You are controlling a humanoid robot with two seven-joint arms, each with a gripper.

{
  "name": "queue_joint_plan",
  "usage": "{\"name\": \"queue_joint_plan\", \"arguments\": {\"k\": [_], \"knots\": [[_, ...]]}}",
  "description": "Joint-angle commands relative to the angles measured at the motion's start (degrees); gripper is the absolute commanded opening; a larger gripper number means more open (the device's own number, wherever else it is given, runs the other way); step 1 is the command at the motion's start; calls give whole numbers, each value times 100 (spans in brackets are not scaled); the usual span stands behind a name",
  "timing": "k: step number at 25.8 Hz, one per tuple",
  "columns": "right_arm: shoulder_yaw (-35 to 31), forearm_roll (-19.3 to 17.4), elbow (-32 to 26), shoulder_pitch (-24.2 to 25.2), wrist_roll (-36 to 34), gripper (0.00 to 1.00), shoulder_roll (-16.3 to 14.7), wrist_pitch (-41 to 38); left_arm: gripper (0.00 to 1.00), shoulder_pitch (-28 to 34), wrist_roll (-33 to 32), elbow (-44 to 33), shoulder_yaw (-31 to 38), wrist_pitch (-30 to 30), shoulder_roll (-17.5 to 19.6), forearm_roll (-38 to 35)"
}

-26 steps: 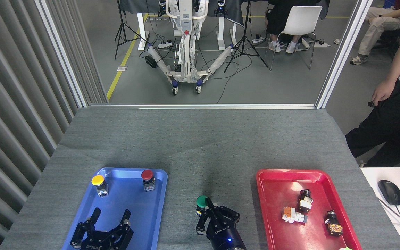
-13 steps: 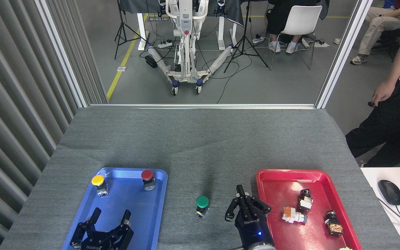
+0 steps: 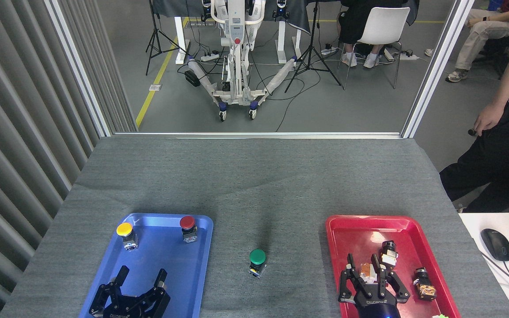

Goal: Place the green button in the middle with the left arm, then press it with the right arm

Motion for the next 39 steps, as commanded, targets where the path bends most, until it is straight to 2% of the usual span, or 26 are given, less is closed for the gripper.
{"name": "queue_joint_plan", "arguments": {"k": [1,14,39], "knots": [[-46,-23,-163,92,-12,99,-9,-5,99,8,-6,0,0,-12,3,-5],[-46,-24,-374,207,14,100,-9,-49,99,52,3,-158,-9,-56,-15,-14],[-55,-23,-435,207,14,100,0,-31,99,26,3,-158,35,15,-15,12]]}}
